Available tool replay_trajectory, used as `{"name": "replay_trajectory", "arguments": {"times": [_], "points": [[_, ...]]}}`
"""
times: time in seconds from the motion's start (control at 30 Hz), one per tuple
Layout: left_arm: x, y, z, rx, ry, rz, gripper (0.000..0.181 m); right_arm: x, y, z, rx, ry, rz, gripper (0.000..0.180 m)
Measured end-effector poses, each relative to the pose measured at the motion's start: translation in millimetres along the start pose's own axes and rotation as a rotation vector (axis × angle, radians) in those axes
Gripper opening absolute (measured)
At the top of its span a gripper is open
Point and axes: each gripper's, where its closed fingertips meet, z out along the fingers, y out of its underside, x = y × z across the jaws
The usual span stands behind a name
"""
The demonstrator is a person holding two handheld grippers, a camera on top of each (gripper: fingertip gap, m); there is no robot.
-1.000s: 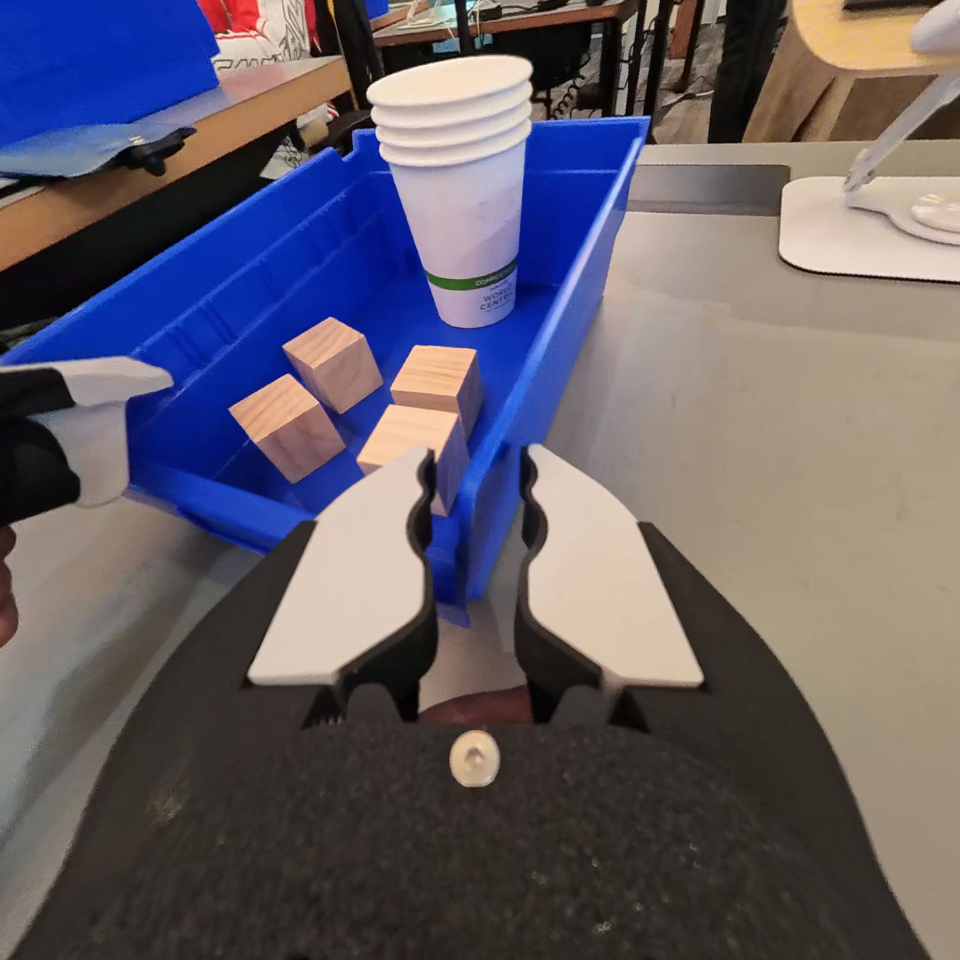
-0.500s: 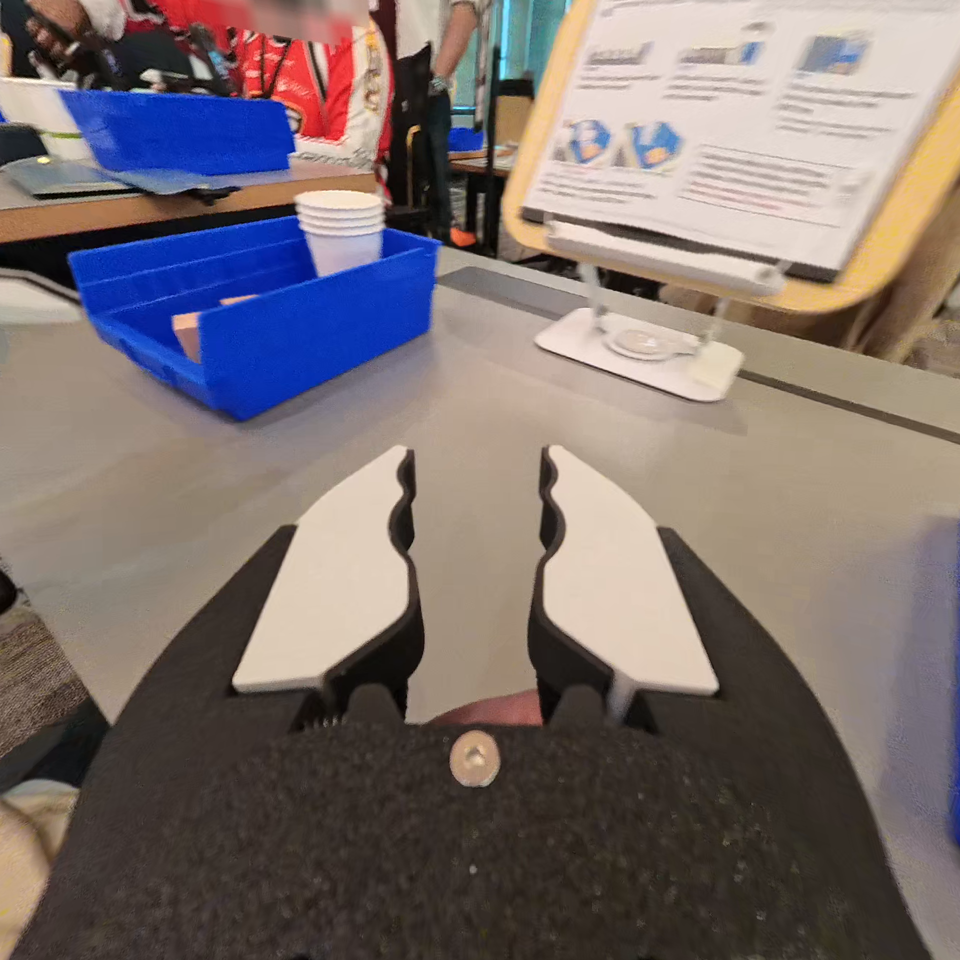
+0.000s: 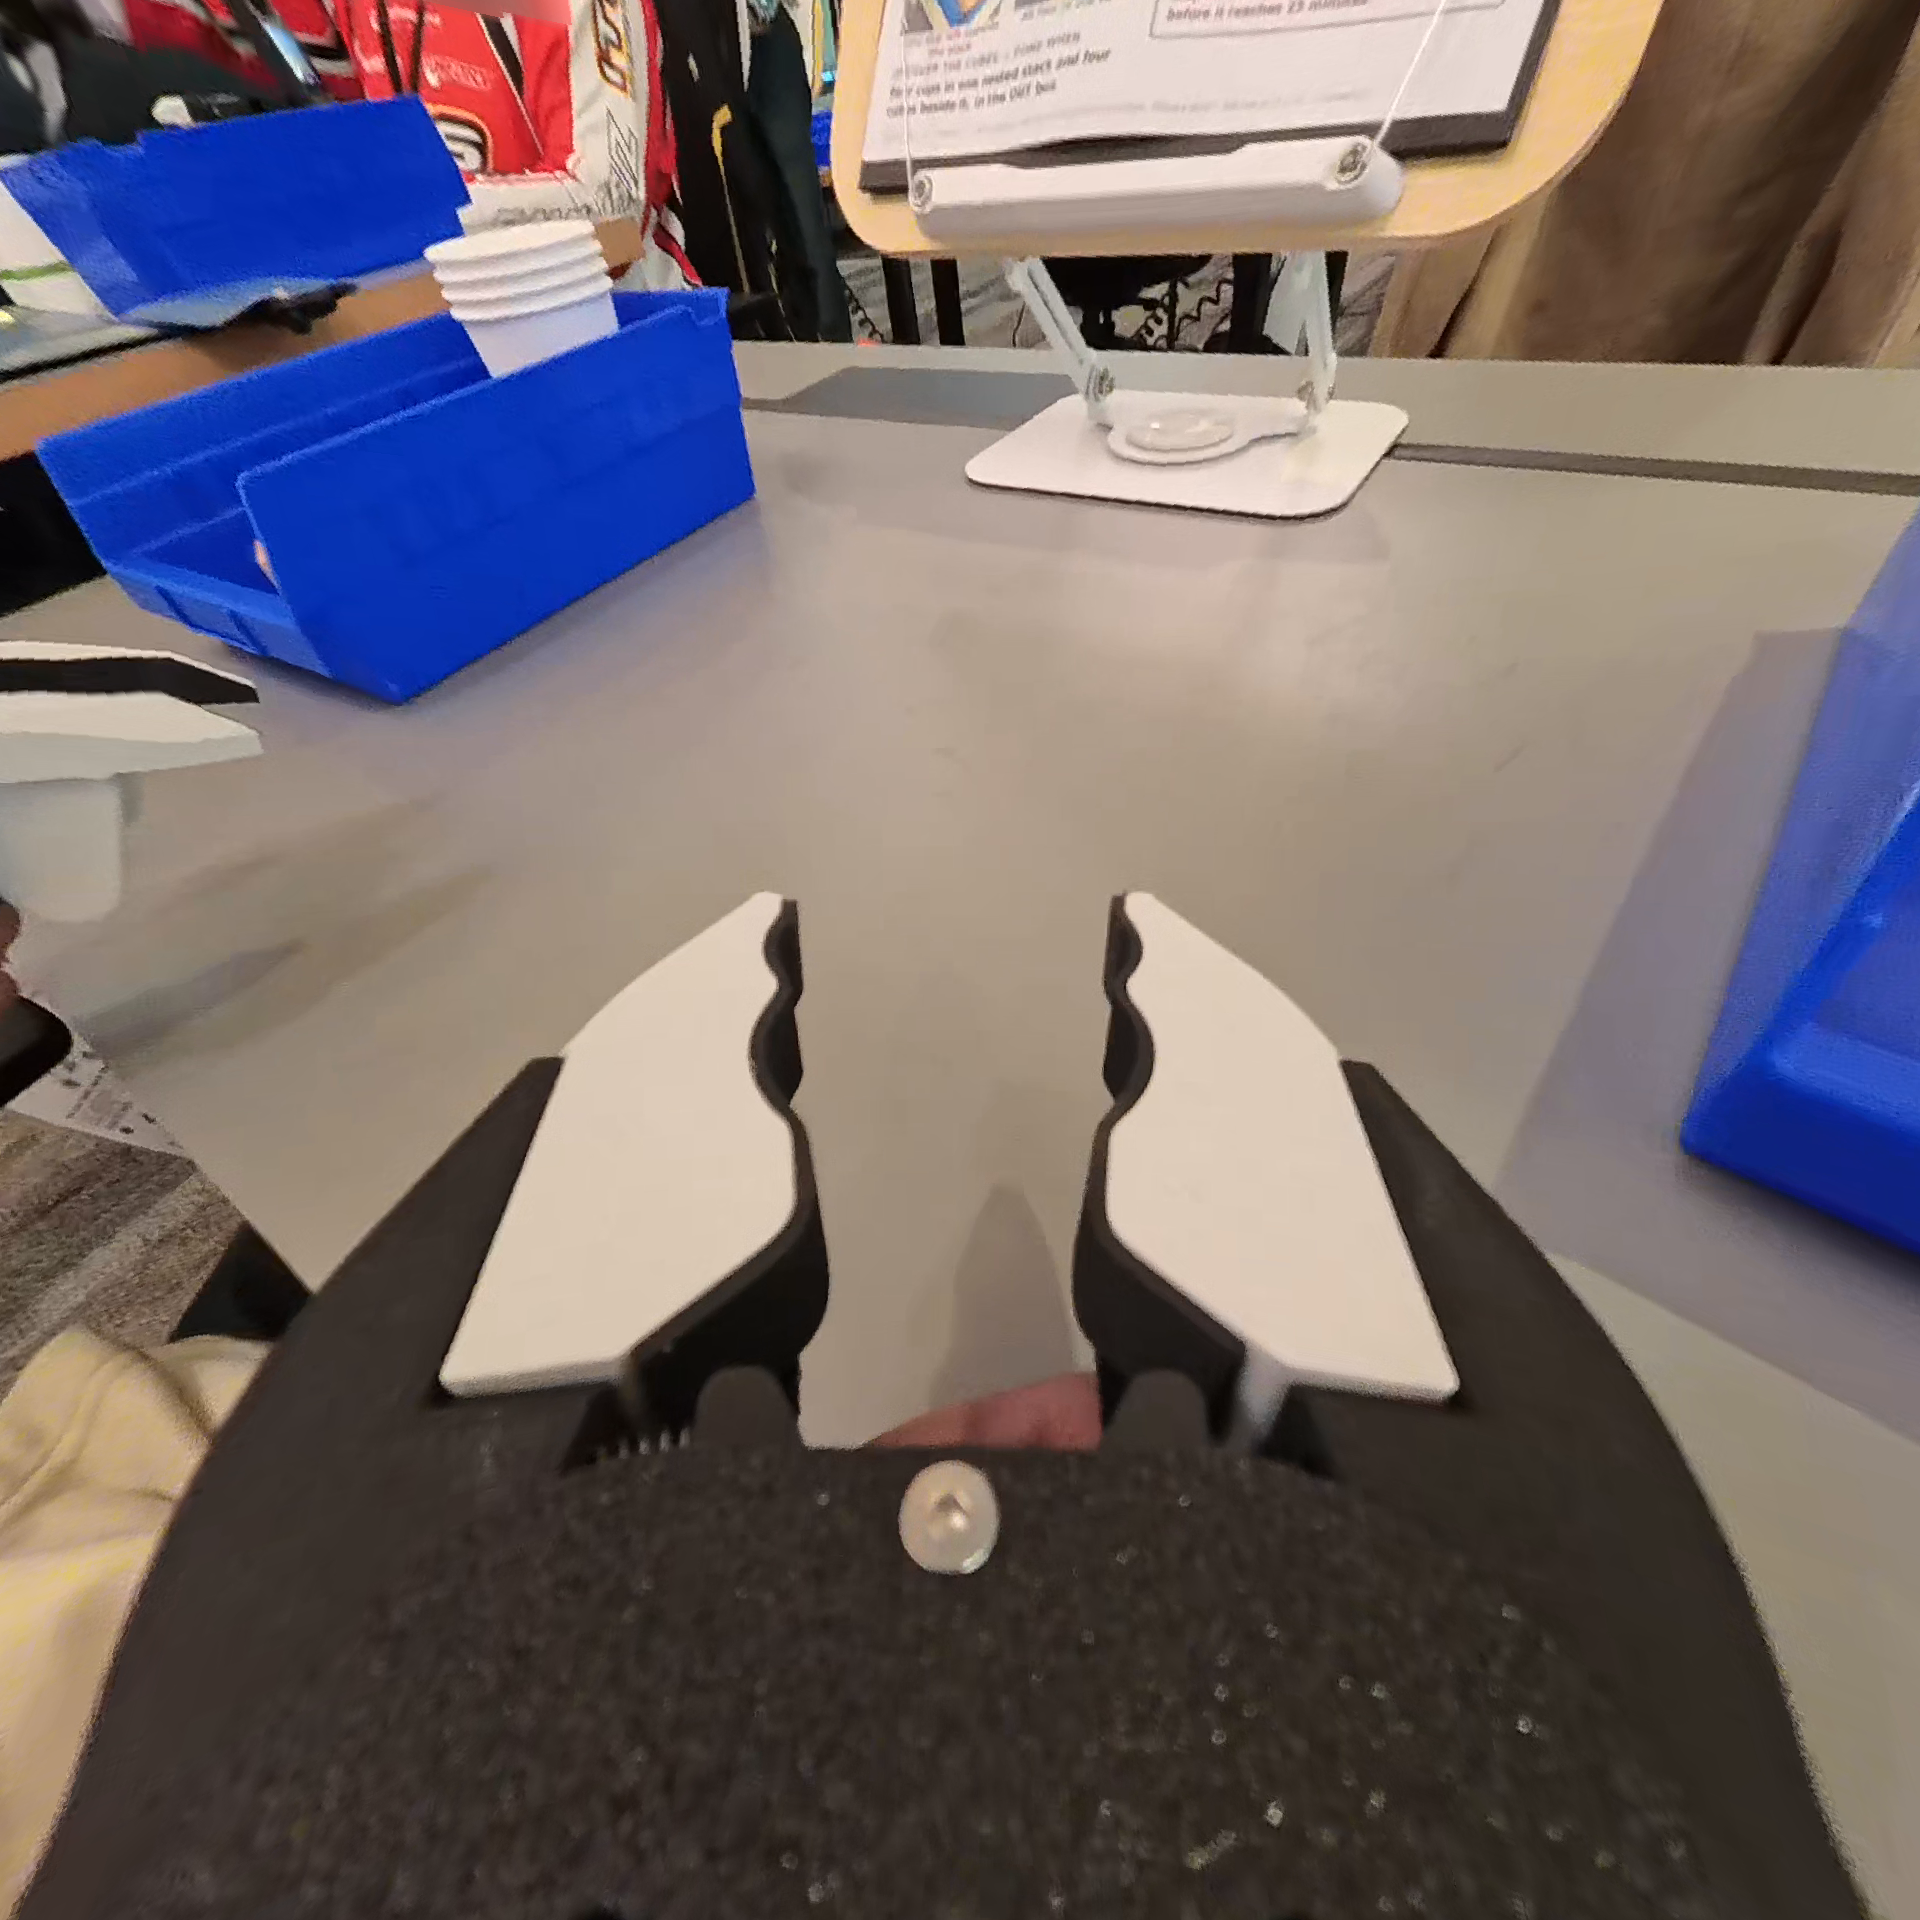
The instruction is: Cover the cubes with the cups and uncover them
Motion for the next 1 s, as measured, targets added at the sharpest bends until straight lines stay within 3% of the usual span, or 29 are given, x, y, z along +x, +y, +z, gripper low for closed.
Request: {"name": "replay_trajectory", "arguments": {"times": [0.5,0.7,0.83,1.0], "points": [[-6.3,0.5,-10.0,-0.053,0.033,-0.016,0.059,-14.3,4.8,2.4,-0.027,-0.017,-0.010,0.052],[-116.4,-25.7,-41.1,-0.211,-0.122,-0.108,0.061,-18.4,7.7,4.0,-0.047,-0.046,-0.015,0.049],[-199.0,-38.4,-20.7,-0.397,-0.265,0.026,0.047,-18.7,9.3,4.6,-0.062,-0.084,0.014,0.048],[-254.7,-37.3,17.0,-0.647,-0.287,0.202,0.052,-14.6,9.4,2.5,-0.064,-0.077,0.004,0.046]]}}
